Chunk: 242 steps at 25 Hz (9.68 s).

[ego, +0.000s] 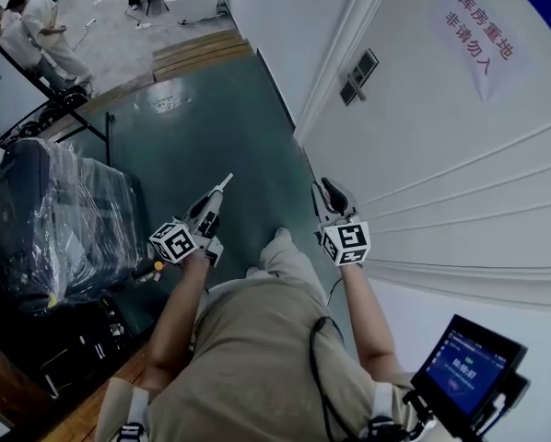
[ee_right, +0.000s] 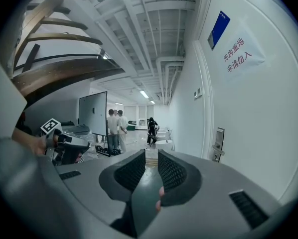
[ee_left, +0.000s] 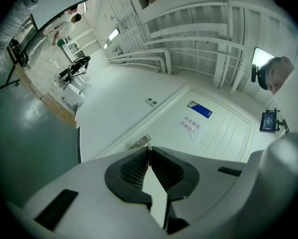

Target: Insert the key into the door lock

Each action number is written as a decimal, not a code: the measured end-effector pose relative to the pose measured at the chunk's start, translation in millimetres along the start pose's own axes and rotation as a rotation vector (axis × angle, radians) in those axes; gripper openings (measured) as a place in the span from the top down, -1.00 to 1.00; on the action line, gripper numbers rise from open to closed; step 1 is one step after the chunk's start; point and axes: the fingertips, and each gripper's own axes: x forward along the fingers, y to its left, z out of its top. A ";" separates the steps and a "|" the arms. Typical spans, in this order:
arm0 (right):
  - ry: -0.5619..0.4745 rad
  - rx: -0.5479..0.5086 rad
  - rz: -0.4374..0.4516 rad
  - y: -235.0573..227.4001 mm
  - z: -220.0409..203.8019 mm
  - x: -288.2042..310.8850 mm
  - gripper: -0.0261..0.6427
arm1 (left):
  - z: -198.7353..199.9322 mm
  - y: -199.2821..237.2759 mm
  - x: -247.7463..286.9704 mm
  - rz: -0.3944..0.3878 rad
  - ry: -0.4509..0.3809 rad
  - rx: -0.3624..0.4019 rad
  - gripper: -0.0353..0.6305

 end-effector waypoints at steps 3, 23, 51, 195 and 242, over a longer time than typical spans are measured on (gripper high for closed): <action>0.001 -0.003 0.003 -7.5 1.5 9.8 0.69 | 2.6 9.3 12.6 -0.009 -0.009 -0.046 0.80; 0.015 0.028 0.001 -172.8 15.1 88.1 0.69 | 17.8 15.3 189.4 -0.032 0.033 -0.158 0.80; 0.017 0.076 -0.069 -266.7 2.3 100.7 0.69 | -9.0 18.9 301.9 -0.053 0.126 -0.144 0.80; 0.137 0.034 -0.195 -382.8 7.0 211.1 0.69 | -144.1 149.8 644.2 -0.072 0.507 -0.553 0.80; 0.165 0.037 -0.182 -381.9 -2.3 213.3 0.69 | -150.9 150.6 649.2 -0.090 0.427 -0.640 0.80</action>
